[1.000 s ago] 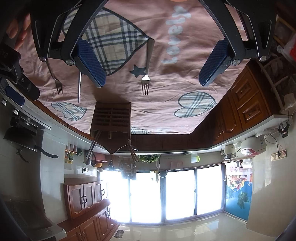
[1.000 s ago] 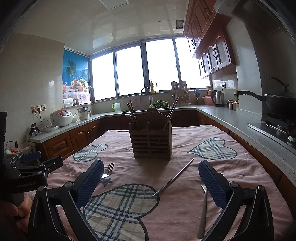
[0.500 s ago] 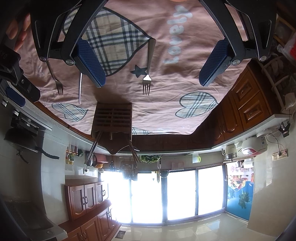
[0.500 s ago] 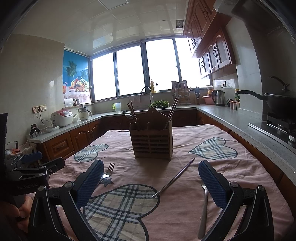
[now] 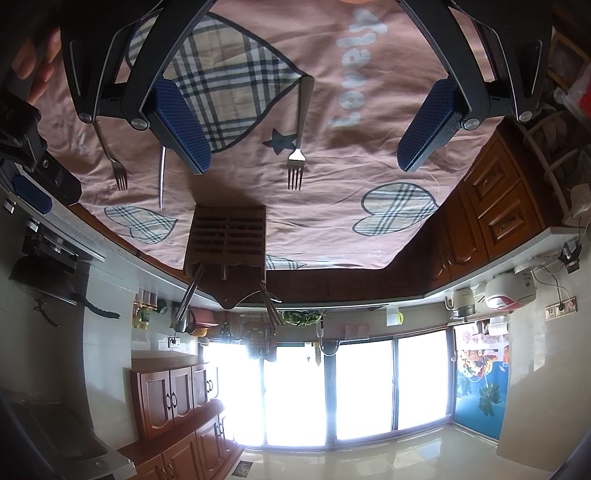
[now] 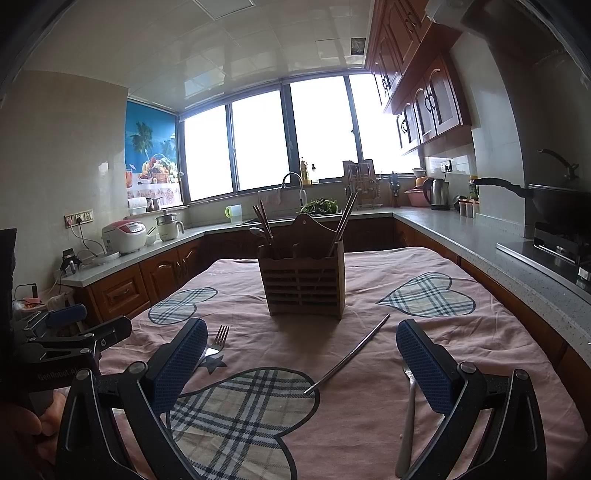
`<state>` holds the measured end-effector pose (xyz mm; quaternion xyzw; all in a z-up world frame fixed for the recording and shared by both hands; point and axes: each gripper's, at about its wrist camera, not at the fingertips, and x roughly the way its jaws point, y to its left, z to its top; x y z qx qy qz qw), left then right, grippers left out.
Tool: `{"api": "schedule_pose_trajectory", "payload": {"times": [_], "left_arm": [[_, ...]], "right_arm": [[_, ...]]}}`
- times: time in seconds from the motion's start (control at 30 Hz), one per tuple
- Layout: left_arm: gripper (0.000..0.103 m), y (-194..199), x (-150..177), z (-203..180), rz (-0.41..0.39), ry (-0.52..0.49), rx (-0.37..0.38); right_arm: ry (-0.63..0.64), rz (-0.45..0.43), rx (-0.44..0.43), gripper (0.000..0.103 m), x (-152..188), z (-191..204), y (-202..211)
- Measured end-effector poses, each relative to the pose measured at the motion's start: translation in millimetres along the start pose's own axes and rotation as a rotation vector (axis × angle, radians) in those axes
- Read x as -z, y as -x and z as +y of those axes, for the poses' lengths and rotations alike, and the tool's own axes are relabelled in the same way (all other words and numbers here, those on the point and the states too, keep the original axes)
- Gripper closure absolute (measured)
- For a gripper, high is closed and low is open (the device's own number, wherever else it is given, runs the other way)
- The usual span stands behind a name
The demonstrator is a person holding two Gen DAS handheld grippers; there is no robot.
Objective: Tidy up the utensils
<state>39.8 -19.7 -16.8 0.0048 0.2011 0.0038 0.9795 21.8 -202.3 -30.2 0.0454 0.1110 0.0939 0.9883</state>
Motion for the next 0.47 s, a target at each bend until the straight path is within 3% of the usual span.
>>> {"api": "schedule_pose_trajectory", "payload": {"times": [0.47], "left_arm": [[0.0, -7.4, -3.4, -3.0, 0.018, -0.006, 0.032]], "right_arm": [[-0.009, 0.027, -0.002, 0.0, 0.9, 3.0, -6.0]]}}
